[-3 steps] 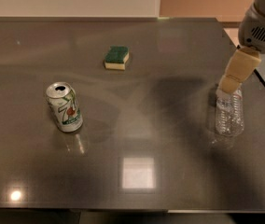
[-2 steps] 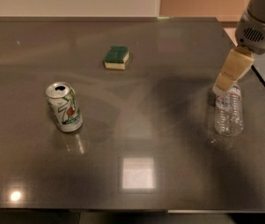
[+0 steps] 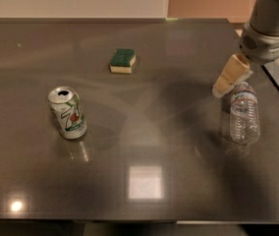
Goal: Place water bottle upright
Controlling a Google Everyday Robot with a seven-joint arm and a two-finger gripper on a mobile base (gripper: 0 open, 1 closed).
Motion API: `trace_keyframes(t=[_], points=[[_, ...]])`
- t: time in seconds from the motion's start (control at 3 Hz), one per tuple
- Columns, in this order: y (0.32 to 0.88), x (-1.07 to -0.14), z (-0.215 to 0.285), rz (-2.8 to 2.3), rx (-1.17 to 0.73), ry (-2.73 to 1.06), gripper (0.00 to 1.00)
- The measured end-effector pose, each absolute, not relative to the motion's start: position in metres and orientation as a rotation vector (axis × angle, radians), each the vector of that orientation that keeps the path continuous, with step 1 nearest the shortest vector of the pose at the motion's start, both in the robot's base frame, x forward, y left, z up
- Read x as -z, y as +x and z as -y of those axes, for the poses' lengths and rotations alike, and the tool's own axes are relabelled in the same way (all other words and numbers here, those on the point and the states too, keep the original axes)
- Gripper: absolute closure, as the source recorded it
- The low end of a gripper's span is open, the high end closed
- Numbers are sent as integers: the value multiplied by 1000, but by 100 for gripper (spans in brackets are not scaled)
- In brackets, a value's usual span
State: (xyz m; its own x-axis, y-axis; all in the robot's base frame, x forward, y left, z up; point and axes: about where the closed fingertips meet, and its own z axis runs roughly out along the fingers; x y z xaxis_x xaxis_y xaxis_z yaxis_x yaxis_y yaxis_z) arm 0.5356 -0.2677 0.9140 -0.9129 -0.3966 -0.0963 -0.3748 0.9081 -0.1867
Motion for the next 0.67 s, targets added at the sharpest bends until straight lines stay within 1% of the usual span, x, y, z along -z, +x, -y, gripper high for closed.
trace_keyframes(t=[0.33,0.67], points=[[538,-902,267,-2976,196,-330,0],[538,-888,268,-3006,160,-147,0]])
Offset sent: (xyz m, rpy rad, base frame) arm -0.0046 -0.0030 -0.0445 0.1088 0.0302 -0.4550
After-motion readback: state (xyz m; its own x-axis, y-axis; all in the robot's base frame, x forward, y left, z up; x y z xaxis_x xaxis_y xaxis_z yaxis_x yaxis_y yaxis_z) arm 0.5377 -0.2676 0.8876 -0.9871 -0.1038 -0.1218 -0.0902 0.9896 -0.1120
